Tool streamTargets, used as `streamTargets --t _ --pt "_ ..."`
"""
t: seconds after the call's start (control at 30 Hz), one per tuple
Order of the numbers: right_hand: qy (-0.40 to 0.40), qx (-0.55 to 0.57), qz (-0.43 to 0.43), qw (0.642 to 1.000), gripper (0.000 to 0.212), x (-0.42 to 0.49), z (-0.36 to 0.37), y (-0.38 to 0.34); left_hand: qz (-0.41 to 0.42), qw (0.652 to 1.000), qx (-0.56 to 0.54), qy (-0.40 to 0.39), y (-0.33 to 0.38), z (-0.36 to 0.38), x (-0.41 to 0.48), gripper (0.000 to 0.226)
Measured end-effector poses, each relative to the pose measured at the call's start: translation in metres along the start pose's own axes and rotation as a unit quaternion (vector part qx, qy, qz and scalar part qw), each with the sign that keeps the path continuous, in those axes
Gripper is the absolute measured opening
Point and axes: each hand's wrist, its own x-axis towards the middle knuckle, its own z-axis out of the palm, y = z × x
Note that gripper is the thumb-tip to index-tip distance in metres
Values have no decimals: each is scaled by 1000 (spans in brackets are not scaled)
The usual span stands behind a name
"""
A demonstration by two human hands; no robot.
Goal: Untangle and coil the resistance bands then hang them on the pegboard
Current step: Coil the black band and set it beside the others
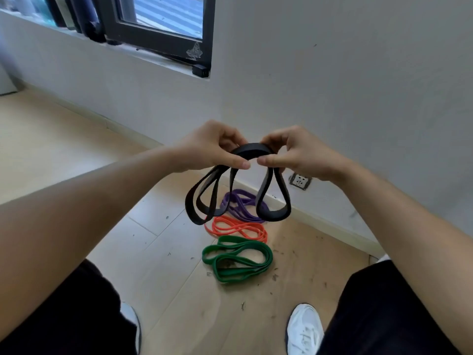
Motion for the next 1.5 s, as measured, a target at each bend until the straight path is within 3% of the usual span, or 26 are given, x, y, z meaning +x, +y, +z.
streamTargets --t 0.27,0.43,0.63,0.8,1.07,1.3,1.5 --pt "-67 -25 32 997 14 -2 0 8 49 988 116 -87 -9 -3 -1 37" --pt "-86 -44 44 994 13 0 4 11 64 976 198 -54 -13 -5 3 38" --pt "-59 32 63 996 13 0 4 11 56 986 147 -63 -22 -8 5 26" --pt "-55 56 58 995 14 -2 4 13 54 988 128 -73 -28 -7 7 30" --pt "-12 134 51 990 16 -6 3 14 38 999 -16 -20 -27 13 3 39" --pt "-11 65 56 996 13 -13 12 12 45 999 -22 20 -26 22 1 19" --pt "-8 -38 30 999 18 -12 15 4 50 999 19 -10 -27 19 4 18"
